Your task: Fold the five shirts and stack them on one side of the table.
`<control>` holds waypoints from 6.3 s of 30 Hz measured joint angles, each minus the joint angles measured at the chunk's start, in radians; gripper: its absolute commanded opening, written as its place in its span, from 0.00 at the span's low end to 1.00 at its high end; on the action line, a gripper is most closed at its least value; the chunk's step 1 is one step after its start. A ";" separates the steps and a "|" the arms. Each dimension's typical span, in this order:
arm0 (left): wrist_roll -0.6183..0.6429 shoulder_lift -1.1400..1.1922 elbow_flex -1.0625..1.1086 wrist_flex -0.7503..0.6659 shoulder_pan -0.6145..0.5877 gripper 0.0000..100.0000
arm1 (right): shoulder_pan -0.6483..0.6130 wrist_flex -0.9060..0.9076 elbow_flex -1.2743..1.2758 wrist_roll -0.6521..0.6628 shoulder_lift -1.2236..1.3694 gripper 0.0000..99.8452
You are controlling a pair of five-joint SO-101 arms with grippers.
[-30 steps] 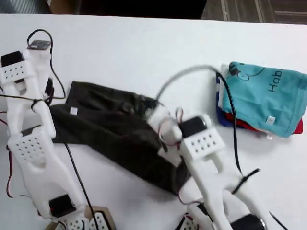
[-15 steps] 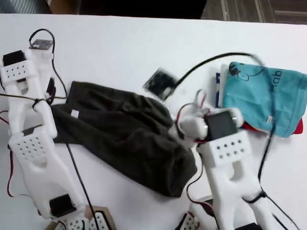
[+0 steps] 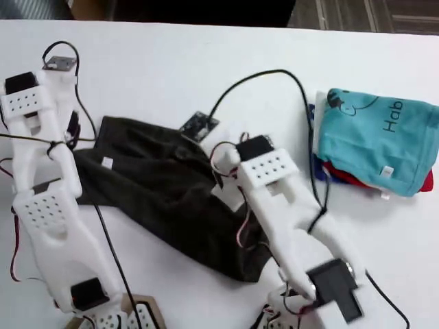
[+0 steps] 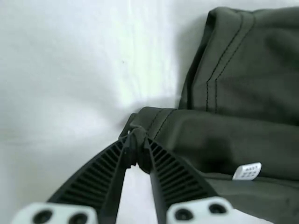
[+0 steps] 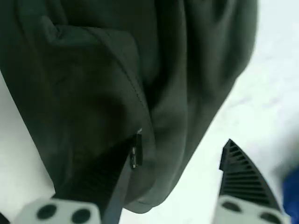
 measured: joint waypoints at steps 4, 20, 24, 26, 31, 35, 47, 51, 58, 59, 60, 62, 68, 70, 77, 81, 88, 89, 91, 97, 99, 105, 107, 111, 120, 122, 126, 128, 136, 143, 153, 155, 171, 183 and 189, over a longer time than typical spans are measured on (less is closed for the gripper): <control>0.000 0.000 0.000 0.000 0.000 0.03 | -0.008 0.034 0.002 0.000 0.068 0.27; 0.000 0.000 0.000 -0.015 0.000 0.03 | -0.106 0.086 0.101 0.002 0.095 0.01; 0.000 0.000 0.000 -0.015 0.000 0.03 | -0.072 0.060 0.074 0.002 0.097 0.02; 0.000 0.000 0.000 -0.015 0.000 0.03 | -0.014 0.058 0.009 0.002 0.097 0.02; 0.000 0.000 0.000 -0.015 0.000 0.03 | 0.158 0.058 -0.250 0.114 0.106 0.02; 0.000 0.000 0.000 -0.015 0.000 0.03 | 0.238 0.058 -0.506 0.213 0.126 0.02; 0.000 0.000 0.000 -0.015 0.000 0.03 | 0.155 0.097 -0.689 0.206 0.463 0.02; 0.000 0.000 0.000 -0.015 0.000 0.03 | 0.118 0.133 -0.689 0.155 0.489 0.03; 0.000 0.000 0.000 -0.015 0.000 0.03 | 0.109 0.273 -0.674 0.144 0.296 0.26; 0.000 0.000 0.000 -0.015 0.000 0.03 | 0.112 0.287 -0.658 0.144 0.253 0.27; 0.000 0.000 0.000 -0.015 0.000 0.03 | 0.115 0.296 -0.632 0.144 0.215 0.26; 0.000 0.000 0.000 -0.015 0.000 0.03 | 0.115 0.302 -0.563 0.143 0.153 0.23; 0.000 0.000 0.000 -0.015 0.000 0.03 | 0.130 0.298 -0.296 0.141 0.025 0.19; 0.000 0.000 0.000 -0.015 0.000 0.03 | 0.124 0.269 -0.199 0.143 -0.014 0.20; 0.000 0.000 0.000 -0.015 0.000 0.03 | 0.064 0.132 0.026 0.144 -0.094 0.37; 0.000 0.000 0.000 -0.015 0.000 0.03 | 0.035 0.035 0.094 0.144 -0.080 0.37; 0.000 0.000 0.000 -0.015 0.000 0.03 | 0.038 -0.114 0.114 0.144 0.077 0.17; 0.000 0.000 0.000 -0.015 0.000 0.03 | 0.040 -0.129 0.114 0.144 0.095 0.13; 0.000 0.000 0.000 -0.015 0.000 0.03 | 0.040 -0.147 0.114 0.144 0.115 0.05; 0.000 0.000 0.000 -0.015 0.000 0.03 | 0.040 -0.133 0.077 0.144 0.106 0.02; 0.000 0.000 0.000 -0.015 0.000 0.03 | 0.040 -0.103 0.038 0.144 0.069 0.02; 0.000 0.000 0.000 -0.015 0.000 0.03 | 0.038 -0.012 -0.094 0.144 -0.104 0.02; 0.000 0.000 0.000 -0.015 0.000 0.03 | 0.038 -0.006 -0.109 0.144 -0.146 0.02; 0.000 0.000 0.000 -0.015 0.000 0.03 | 0.069 -0.025 -0.110 0.144 -0.155 0.02; 0.000 0.000 0.000 -0.015 0.000 0.03 | 0.207 -0.152 -0.117 0.144 0.084 0.10; 0.000 0.000 0.000 -0.015 0.000 0.03 | 0.207 -0.152 -0.117 0.144 0.137 0.16; 0.000 0.000 0.000 -0.015 0.000 0.03 | 0.207 -0.152 -0.118 0.144 0.189 0.15; 0.000 0.000 0.000 -0.015 0.000 0.03 | 0.207 -0.152 -0.118 0.144 0.190 0.13; 0.000 0.000 0.000 -0.015 0.000 0.03 | 0.213 -0.153 -0.169 0.144 0.193 0.03; 0.000 0.000 0.000 -0.015 0.000 0.03 | 0.215 -0.012 -0.404 0.144 0.193 0.02; 0.000 0.000 0.000 -0.015 0.000 0.03 | 0.215 0.094 -0.588 0.144 0.253 0.11; 0.000 0.000 0.000 -0.015 0.000 0.03 | 0.215 0.058 -0.569 0.144 0.302 0.15; 0.000 0.000 0.000 -0.015 0.009 0.03 | 0.215 0.114 -0.545 0.144 0.437 0.13; 0.000 0.000 0.000 -0.015 0.023 0.03 | 0.054 0.170 -0.008 0.316 -0.083 0.20; 0.000 0.000 0.000 -0.015 0.021 0.03 | -0.101 0.055 0.244 0.327 -0.204 0.20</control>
